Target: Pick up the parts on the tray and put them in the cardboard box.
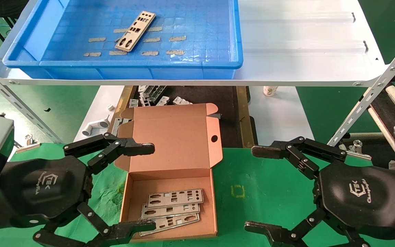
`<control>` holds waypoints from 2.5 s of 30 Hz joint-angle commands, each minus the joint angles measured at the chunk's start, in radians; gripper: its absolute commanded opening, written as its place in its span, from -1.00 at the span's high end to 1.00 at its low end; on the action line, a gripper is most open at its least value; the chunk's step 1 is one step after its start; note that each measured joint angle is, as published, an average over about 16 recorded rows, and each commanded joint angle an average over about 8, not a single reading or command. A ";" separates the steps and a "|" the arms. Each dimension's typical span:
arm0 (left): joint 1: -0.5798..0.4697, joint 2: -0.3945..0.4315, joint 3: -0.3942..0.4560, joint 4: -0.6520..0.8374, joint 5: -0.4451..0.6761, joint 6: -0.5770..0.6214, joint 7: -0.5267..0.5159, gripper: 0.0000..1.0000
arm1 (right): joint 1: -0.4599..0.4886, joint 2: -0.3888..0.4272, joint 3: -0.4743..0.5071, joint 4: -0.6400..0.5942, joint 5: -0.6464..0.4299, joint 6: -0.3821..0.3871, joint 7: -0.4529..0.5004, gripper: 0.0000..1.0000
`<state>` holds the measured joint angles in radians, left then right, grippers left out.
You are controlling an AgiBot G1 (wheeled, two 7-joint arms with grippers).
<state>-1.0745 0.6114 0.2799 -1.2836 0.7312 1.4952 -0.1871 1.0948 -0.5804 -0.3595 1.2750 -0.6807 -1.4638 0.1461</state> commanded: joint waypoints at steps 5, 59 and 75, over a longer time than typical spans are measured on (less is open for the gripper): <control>0.000 0.000 0.000 0.000 0.000 0.000 0.000 -1.00 | 0.000 0.000 0.000 0.000 0.000 0.000 0.000 -1.00; 0.000 0.000 0.000 0.001 0.000 0.000 0.000 -1.00 | 0.000 0.000 0.000 0.000 0.000 0.000 0.000 -1.00; 0.000 0.000 0.000 0.001 0.000 0.000 0.000 -1.00 | 0.000 0.000 0.000 0.000 0.000 0.000 0.000 -1.00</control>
<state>-1.0749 0.6117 0.2802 -1.2828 0.7313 1.4952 -0.1871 1.0948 -0.5804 -0.3595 1.2750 -0.6810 -1.4638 0.1461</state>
